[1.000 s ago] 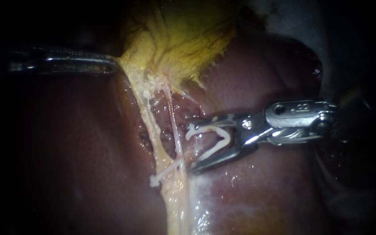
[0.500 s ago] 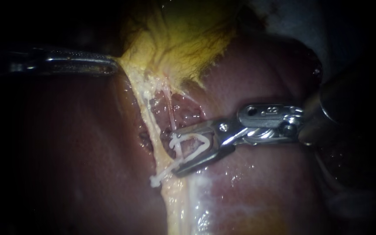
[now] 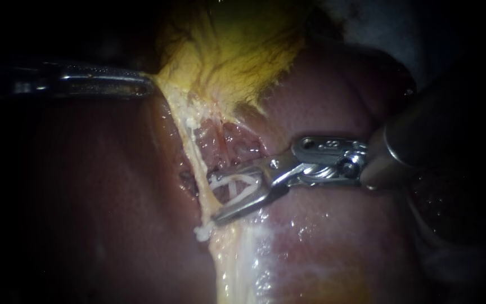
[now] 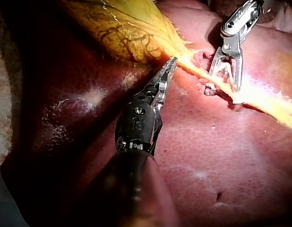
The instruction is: Clipping second clip left tube
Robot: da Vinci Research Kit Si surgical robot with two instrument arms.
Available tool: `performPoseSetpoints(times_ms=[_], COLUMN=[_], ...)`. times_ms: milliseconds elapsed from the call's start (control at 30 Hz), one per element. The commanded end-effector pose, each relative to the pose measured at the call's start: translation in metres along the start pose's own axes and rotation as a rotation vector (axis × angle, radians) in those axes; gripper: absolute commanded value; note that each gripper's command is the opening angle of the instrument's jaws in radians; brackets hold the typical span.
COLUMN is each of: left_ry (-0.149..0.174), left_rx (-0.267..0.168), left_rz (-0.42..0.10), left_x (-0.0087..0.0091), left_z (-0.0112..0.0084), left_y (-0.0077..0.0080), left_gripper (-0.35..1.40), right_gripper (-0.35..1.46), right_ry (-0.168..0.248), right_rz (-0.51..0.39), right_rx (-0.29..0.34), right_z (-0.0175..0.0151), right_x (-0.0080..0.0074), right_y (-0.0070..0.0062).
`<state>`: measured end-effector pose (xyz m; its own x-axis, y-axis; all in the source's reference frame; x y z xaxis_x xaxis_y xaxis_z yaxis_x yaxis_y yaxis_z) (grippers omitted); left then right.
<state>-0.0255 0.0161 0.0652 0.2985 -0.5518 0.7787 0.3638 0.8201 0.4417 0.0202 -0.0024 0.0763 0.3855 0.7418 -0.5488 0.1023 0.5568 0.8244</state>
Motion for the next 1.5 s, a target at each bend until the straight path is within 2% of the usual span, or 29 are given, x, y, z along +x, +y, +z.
performPoseSetpoints(times_ms=[33, 367, 600, 833, 1000, 1233, 1500], left_ry=[0.0, 0.0, 0.0, 0.0, 0.0, 0.0, 0.0], left_rx=[0.0, -0.001, -0.001, -0.002, -0.002, -0.002, -0.002], left_rz=[0.0, 0.0, 0.0, 0.0, -0.001, -0.001, -0.001], left_x=[0.0, 0.0, 0.0, -0.0001, -0.0001, -0.0001, -0.0001], left_z=[0.0, 0.0001, 0.0001, 0.0001, 0.0001, 0.0001, 0.0001], left_y=[0.0, 0.0, -0.0001, -0.0001, -0.0001, -0.0001, -0.0001], left_gripper=[-0.35, -0.35, -0.35, -0.35, -0.35, -0.35, -0.35], right_gripper=[0.57, 0.57, 0.56, 0.51, 0.46, 0.23, -0.26], right_ry=[0.004, 0.015, 0.04, 0.022, 0.014, 0.013, 0.012], right_rz=[-0.001, 0.024, 0.035, 0.029, 0.026, 0.044, 0.05], right_rx=[0.008, 0.123, 0.196, 0.253, 0.266, 0.263, 0.263], right_z=[0.0001, 0.0016, 0.0027, 0.0034, 0.0034, 0.0032, 0.0031], right_x=[0.0001, 0.0006, 0.0008, 0.0007, 0.0007, 0.0009, 0.0009], right_y=[0.0, -0.0007, -0.0019, -0.0039, -0.0042, -0.0042, -0.004])
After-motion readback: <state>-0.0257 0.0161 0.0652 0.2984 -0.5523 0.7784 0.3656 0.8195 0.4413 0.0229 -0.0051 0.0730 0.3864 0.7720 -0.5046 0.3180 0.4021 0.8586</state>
